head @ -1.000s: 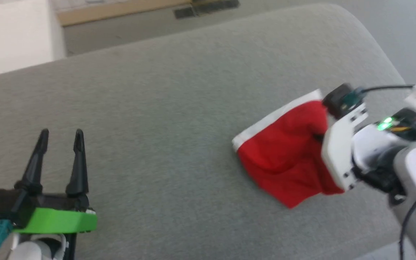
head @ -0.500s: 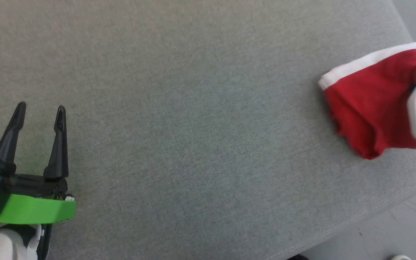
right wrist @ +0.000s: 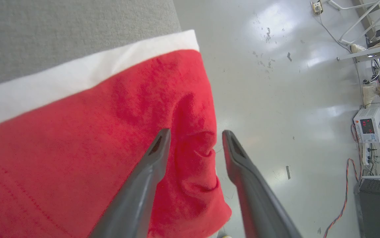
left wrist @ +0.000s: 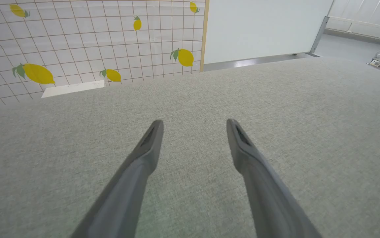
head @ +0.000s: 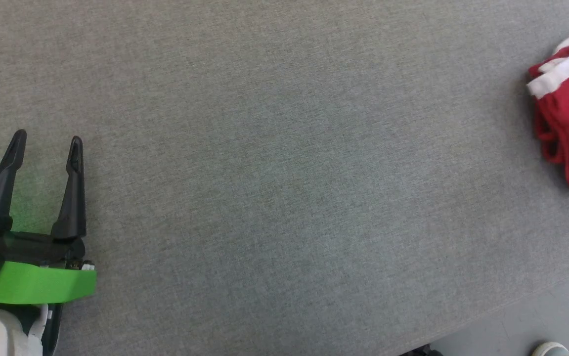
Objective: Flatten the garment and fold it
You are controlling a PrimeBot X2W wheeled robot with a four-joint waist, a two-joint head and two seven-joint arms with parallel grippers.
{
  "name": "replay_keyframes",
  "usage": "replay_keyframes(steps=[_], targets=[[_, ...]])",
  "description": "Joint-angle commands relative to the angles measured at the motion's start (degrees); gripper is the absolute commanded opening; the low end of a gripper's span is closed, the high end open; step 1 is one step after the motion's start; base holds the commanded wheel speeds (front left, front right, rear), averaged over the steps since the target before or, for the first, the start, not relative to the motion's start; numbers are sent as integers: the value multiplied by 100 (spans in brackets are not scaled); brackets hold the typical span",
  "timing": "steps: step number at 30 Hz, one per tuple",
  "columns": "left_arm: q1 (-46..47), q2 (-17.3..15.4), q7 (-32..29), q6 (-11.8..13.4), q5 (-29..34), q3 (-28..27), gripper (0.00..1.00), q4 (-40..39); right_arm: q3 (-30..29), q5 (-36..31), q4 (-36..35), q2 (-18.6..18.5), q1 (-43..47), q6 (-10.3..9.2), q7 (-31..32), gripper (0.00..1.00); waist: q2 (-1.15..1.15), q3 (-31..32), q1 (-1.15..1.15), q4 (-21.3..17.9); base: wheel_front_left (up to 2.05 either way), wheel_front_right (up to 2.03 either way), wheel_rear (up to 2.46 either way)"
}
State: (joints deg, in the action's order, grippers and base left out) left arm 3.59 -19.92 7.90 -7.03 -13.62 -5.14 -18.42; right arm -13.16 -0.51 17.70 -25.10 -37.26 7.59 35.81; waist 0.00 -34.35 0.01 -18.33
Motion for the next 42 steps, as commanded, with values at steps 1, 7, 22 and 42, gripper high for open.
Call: replay_keyframes(steps=[1, 7, 22, 42], targets=[[76, -3, 27, 8, -77, -1, 100, 14, -96, -48, -5, 36, -154, -10, -143, 100, 0, 62, -1, 11, 0, 0, 0], [152, 220, 316, 56, -125, 169, 100, 413, -183, 174, -289, 218, -449, -10, -1113, 100, 0, 738, -1, 171, 0, 0, 0], [-91, 768, 640, 572, -54, 121, 100, 1176, 1219, 639, -1702, 2052, 849, -10, -3271, 100, 0, 2566, -1, 837, 0, 0, 0], [-113, 1233, 676, 934, -148, 212, 100, 2029, 1490, 1381, -878, 2221, 2959, -10, -5044, 100, 0, 3384, -1, 1968, 0, 0, 0]])
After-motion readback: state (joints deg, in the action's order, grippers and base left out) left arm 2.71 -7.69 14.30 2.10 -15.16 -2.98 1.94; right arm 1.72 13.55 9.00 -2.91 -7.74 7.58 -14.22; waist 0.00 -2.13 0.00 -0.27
